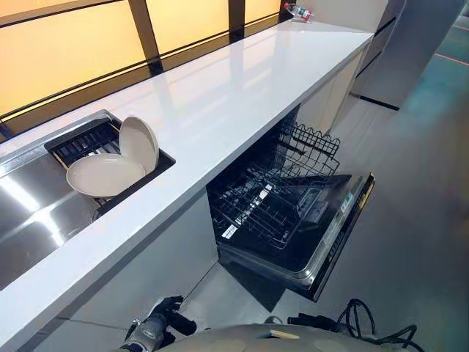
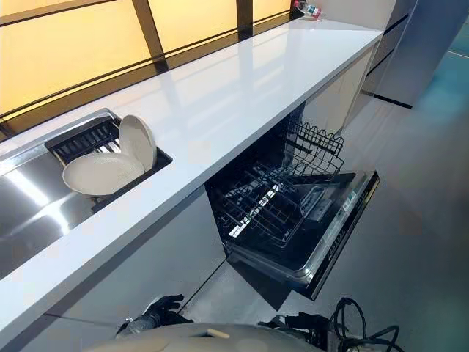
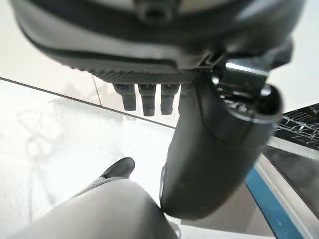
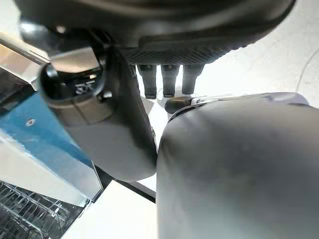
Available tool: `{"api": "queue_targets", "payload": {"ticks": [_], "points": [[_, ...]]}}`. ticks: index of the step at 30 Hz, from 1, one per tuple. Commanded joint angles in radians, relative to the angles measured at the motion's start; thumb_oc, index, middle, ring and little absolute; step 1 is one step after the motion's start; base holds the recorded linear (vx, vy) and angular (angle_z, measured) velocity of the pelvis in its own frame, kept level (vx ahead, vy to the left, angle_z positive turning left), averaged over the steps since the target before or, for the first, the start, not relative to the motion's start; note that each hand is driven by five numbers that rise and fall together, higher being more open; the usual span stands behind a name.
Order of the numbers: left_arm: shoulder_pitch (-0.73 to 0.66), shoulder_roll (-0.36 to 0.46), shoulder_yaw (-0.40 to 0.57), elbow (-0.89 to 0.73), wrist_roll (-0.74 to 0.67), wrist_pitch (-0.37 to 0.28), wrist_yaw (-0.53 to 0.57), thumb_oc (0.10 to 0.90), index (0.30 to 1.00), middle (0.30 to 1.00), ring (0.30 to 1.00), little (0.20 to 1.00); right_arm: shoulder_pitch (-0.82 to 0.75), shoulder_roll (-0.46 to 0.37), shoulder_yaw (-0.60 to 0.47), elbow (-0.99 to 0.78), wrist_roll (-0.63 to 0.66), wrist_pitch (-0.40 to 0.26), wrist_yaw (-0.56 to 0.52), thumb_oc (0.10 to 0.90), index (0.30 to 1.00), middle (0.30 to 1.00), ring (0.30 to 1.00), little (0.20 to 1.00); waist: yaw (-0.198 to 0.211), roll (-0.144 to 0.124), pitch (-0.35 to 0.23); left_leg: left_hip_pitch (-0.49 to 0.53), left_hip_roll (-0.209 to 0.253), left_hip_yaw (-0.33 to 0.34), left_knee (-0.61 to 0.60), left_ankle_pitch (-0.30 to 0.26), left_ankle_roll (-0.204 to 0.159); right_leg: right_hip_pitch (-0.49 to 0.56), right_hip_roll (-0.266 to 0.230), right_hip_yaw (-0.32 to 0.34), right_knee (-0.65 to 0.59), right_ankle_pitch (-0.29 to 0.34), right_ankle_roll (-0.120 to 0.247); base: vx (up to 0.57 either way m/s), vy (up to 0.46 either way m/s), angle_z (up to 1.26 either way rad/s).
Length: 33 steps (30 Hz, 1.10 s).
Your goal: Pick up plates and place into dishwasher.
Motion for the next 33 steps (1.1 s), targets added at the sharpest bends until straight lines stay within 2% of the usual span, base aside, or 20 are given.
{"api": "queue_targets", "payload": {"ticks": [1, 4, 6, 9, 12, 14, 19, 20, 22, 23, 24, 25, 26, 29, 33], "points": [[-0.063, -0.033, -0.055, 0.020, 0.011, -0.018, -0.016, 0.800, 0.900, 0.900, 0.900, 0.900, 0.007, 0.043, 0.048, 0.063, -0.047, 0.017, 0.028, 0.800, 0.900, 0.900, 0.900, 0.900, 0.004, -0.010, 0.035, 0.015, -0.011, -0.011, 0.007, -0.069, -0.004, 0.026, -0.046, 0.012, 0.010, -0.006, 0.097, 0.05, 0.169, 0.13], [-0.064, -0.034, -0.049, 0.021, -0.020, -0.019, -0.050, 0.800, 0.900, 0.900, 0.900, 0.900, 0.005, 0.042, 0.048, 0.065, -0.047, 0.016, 0.031, 0.800, 0.900, 0.900, 0.900, 0.900, 0.003, -0.009, 0.037, 0.016, -0.011, -0.010, 0.007, -0.069, -0.004, 0.026, -0.046, 0.013, 0.011, -0.006, 0.097, 0.00, 0.000, 0.00], [-0.063, -0.037, -0.049, 0.025, -0.027, 0.012, -0.085, 0.800, 0.900, 0.900, 0.900, 0.900, 0.005, 0.043, 0.048, 0.065, -0.046, 0.017, 0.031, 0.800, 0.900, 0.900, 0.900, 0.900, 0.002, -0.008, 0.037, 0.016, -0.011, -0.009, 0.007, -0.069, -0.004, 0.025, -0.046, 0.014, 0.012, -0.006, 0.098, 0.00, 0.000, 0.00], [-0.067, -0.041, -0.045, 0.029, -0.038, 0.006, -0.143, 0.800, 0.900, 0.900, 0.900, 0.900, 0.002, 0.043, 0.047, 0.064, -0.056, 0.020, 0.038, 0.800, 0.900, 0.900, 0.900, 0.900, -0.002, -0.008, 0.036, 0.018, -0.011, -0.008, 0.007, -0.070, -0.004, 0.027, -0.046, 0.019, 0.011, -0.005, 0.097, 0.00, 0.000, 0.00], [-0.083, -0.036, -0.054, 0.013, -0.058, -0.004, -0.260, 0.800, 0.900, 0.900, 0.900, 0.900, -0.004, 0.038, 0.048, 0.062, -0.071, 0.026, 0.044, 0.800, 0.900, 0.900, 0.900, 0.900, -0.007, -0.004, 0.035, 0.020, -0.009, -0.004, 0.007, -0.072, -0.006, 0.028, -0.046, 0.023, 0.011, -0.005, 0.099, 0.00, 0.000, 0.00], [-0.110, -0.023, -0.076, -0.035, -0.109, 0.013, -0.417, 0.800, 0.900, 0.900, 0.900, 0.900, -0.012, 0.022, 0.047, 0.054, -0.089, 0.036, 0.055, 0.800, 0.900, 0.900, 0.900, 0.900, -0.015, 0.003, 0.035, 0.022, -0.008, 0.000, 0.007, -0.072, -0.007, 0.027, -0.046, 0.025, 0.013, -0.005, 0.103, 0.00, 0.010, -0.03], [-0.154, 0.010, -0.105, -0.184, -0.243, 0.003, -0.509, 0.800, 0.900, 0.900, 0.900, 0.900, -0.019, 0.000, 0.045, 0.041, -0.103, 0.050, 0.066, 0.800, 0.900, 0.900, 0.900, 0.900, -0.023, 0.018, 0.035, 0.020, -0.006, 0.005, 0.007, -0.069, -0.006, 0.024, -0.046, 0.029, 0.014, -0.003, 0.105, 0.00, 0.015, -0.04], [-0.163, 0.018, -0.104, -0.259, -0.316, 0.042, -0.548, 0.800, 0.900, 0.900, 0.900, 0.900, -0.017, -0.003, 0.047, 0.036, -0.096, 0.053, 0.066, 0.800, 0.900, 0.900, 0.900, 0.900, -0.022, 0.020, 0.036, 0.020, -0.007, 0.005, 0.007, -0.069, -0.005, 0.023, -0.046, 0.029, 0.015, -0.003, 0.105, 0.00, 0.000, 0.00], [-0.168, 0.029, -0.109, -0.372, -0.376, 0.108, -0.623, 0.800, 0.900, 0.900, 0.900, 0.900, -0.010, -0.004, 0.043, 0.030, -0.093, 0.053, 0.065, 0.800, 0.900, 0.900, 0.900, 0.900, -0.021, 0.024, 0.037, 0.018, -0.007, 0.004, 0.007, -0.070, -0.004, 0.022, -0.047, 0.030, 0.016, -0.003, 0.105, 0.00, 0.000, 0.00], [-0.170, 0.048, -0.128, -0.484, -0.435, 0.152, -0.656, 0.800, 0.900, 0.900, 0.900, 0.900, -0.008, -0.006, 0.040, 0.026, -0.085, 0.049, 0.061, 0.800, 0.900, 0.900, 0.900, 0.900, -0.019, 0.028, 0.037, 0.016, -0.007, 0.001, 0.007, -0.068, -0.003, 0.019, -0.048, 0.031, 0.017, -0.001, 0.105, 0.00, 0.000, 0.00], [-0.169, 0.051, -0.129, -0.499, -0.442, 0.159, -0.658, 0.800, 0.900, 0.900, 0.900, 0.900, -0.008, -0.006, 0.039, 0.026, -0.085, 0.049, 0.061, 0.800, 0.900, 0.900, 0.900, 0.900, -0.019, 0.028, 0.037, 0.016, -0.007, 0.001, 0.007, -0.068, -0.003, 0.019, -0.047, 0.031, 0.017, -0.001, 0.105, 0.00, 0.000, 0.00], [-0.174, 0.068, -0.134, -0.609, -0.513, 0.204, -0.695, 0.800, 0.900, 0.900, 0.900, 0.900, -0.003, -0.009, 0.034, 0.023, -0.084, 0.044, 0.058, 0.800, 0.900, 0.900, 0.900, 0.900, -0.018, 0.032, 0.038, 0.014, -0.008, -0.004, 0.007, -0.066, -0.002, 0.017, -0.048, 0.032, 0.018, 0.000, 0.106, 0.00, 0.000, 0.00], [-0.178, 0.074, -0.134, -0.654, -0.553, 0.220, -0.728, 0.800, 0.900, 0.900, 0.900, 0.900, 0.000, -0.010, 0.035, 0.022, -0.082, 0.041, 0.058, 0.800, 0.900, 0.900, 0.900, 0.900, -0.017, 0.033, 0.038, 0.013, -0.008, -0.006, 0.007, -0.066, -0.002, 0.017, -0.049, 0.033, 0.017, 0.000, 0.105, 0.00, 0.000, 0.00], [-0.187, 0.087, -0.126, -0.902, -0.677, 0.395, -0.706, 0.800, 0.900, 0.900, 0.900, 0.900, 0.006, -0.010, 0.038, 0.024, -0.066, 0.034, 0.054, 0.800, 0.900, 0.900, 0.900, 0.900, -0.008, 0.037, 0.037, 0.009, -0.008, -0.014, 0.007, -0.064, 0.002, 0.016, -0.052, 0.028, 0.017, 0.000, 0.104, 0.00, 0.000, 0.00], [-0.199, 0.129, -0.147, -1.189, -0.842, 0.501, -0.675, 0.800, 0.900, 0.900, 0.900, 0.900, 0.022, 0.008, 0.087, -0.031, 0.012, 0.059, 0.006, 0.800, 0.900, 0.900, 0.900, 0.900, 0.001, 0.035, 0.041, 0.002, -0.004, -0.019, 0.007, -0.059, 0.001, 0.016, -0.060, 0.009, 0.015, 0.004, 0.107, -0.02, -0.016, 0.02]]}}
